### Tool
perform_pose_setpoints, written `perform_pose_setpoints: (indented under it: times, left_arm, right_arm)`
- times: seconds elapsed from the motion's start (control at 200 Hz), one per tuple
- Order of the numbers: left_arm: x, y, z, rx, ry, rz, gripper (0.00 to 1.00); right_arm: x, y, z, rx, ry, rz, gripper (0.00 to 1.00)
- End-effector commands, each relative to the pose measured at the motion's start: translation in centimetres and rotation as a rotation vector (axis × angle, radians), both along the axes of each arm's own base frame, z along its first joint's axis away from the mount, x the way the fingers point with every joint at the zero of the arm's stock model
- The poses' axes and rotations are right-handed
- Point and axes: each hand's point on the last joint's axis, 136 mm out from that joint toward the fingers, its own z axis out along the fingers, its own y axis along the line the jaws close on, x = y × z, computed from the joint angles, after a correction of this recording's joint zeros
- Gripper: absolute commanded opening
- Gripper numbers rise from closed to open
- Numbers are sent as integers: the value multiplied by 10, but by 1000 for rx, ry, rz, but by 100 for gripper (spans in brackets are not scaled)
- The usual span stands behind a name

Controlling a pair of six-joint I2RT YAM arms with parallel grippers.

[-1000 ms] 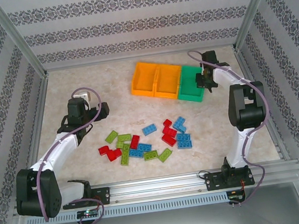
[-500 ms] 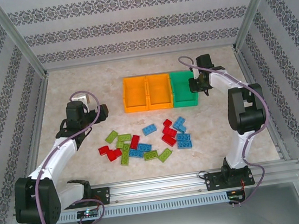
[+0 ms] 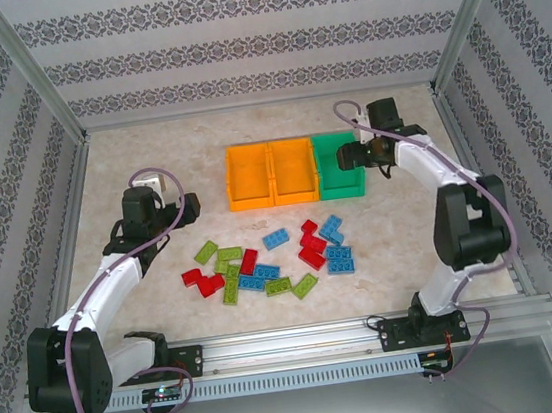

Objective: Sort the legos into containers by color

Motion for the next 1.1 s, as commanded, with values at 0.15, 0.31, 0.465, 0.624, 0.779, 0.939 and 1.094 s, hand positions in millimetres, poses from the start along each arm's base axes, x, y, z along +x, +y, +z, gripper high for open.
perform_pose_setpoints:
  times: [0.15,0.31,0.465,0.624,0.779,0.939,1.094]
  left_arm:
    - [-4,-20,-6,-26,31,-80,100]
    - [-1,-40,-8,-45,37,-146,100]
    - [-1,-63,-10,-38,47,-222,100]
    - [-1,-77,-13,-45,57,-257,100]
    - [-3,-83,-13,-59,61,-282,100]
    - [-4,-83,-13,-53,65,-284,100]
    - [-5,-82,-13,-46,62,-280,100]
  right_arm:
    - [-93,43,-13,95,157,52,83]
    - [-140,78,-37,104,204,174,80]
    - [-167,87,-60,68,273,212,76]
    - [-169,84,-66,16,270,211,72]
    - [-171,89,-72,-15,300,238,65]
    - [-171,89,-80,-76,334,238,59]
    - [-168,85,-86,-129,352,232,57]
